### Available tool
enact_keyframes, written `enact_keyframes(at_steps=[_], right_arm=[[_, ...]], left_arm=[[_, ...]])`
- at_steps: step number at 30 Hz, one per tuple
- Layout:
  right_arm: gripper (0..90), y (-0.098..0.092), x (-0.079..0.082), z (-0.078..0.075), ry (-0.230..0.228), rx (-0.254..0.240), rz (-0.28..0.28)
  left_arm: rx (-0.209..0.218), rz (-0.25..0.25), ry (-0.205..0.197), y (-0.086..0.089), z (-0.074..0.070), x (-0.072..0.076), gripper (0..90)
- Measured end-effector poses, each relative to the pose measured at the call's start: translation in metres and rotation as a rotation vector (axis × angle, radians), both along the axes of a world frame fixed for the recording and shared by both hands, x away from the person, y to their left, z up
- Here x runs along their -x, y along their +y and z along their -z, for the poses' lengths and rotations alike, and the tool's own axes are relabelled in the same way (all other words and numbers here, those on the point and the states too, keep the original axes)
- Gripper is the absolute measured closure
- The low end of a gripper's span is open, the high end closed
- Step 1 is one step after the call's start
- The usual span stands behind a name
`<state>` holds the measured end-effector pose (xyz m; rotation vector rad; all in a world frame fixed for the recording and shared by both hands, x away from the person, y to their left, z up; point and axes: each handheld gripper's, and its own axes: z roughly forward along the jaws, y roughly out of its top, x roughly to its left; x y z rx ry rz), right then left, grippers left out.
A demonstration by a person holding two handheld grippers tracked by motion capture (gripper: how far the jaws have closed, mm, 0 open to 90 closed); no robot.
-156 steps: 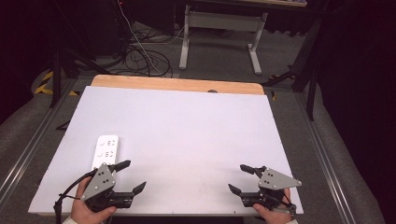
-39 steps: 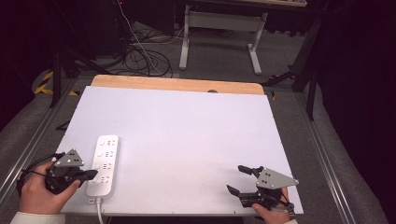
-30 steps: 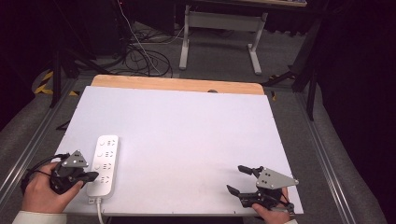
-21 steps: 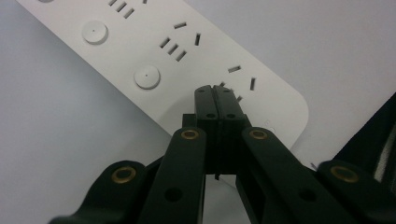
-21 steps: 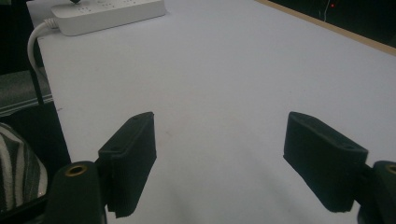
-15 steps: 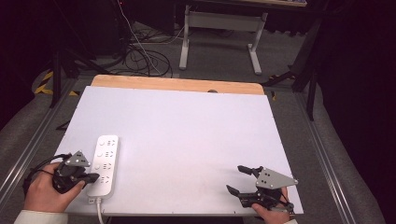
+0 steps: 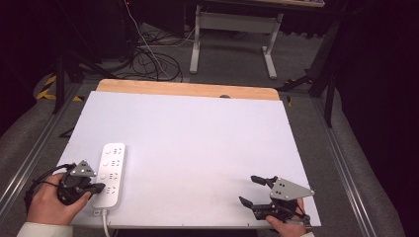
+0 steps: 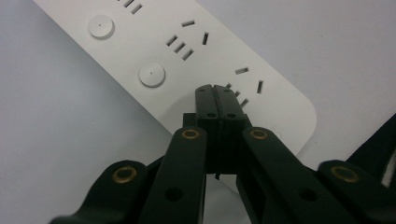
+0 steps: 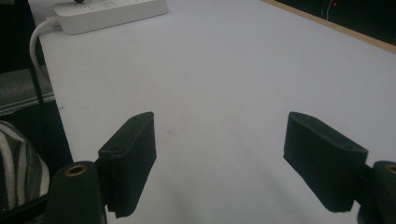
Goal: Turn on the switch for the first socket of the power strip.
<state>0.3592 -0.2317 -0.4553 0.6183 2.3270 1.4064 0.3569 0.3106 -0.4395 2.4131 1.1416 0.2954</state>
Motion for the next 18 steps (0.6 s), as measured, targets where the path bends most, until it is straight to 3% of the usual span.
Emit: enact_keyframes(at_steps=[9, 12, 16, 18], right_arm=[[26.0, 0.0002, 0.0005, 0.0, -0.001, 0.0, -0.001], [25.9, 0.0003, 0.0006, 0.0, -0.002, 0.001, -0.001], [25.8, 0.0005, 0.0009, -0.0001, -0.002, 0.006, 0.0], [25.8, 0.0003, 0.0009, -0.0002, -0.004, 0.006, 0.0]], left_arm=[[-0.001, 0.002, 0.0, 0.0005, 0.0012, 0.0007, 90.0], [0.019, -0.003, 0.004, 0.0011, 0.0024, 0.001, 90.0], [-0.006, -0.016, -0.014, -0.0017, 0.003, 0.0017, 90.0], [-0.048, -0.021, -0.027, -0.0034, 0.0026, 0.001, 90.0]])
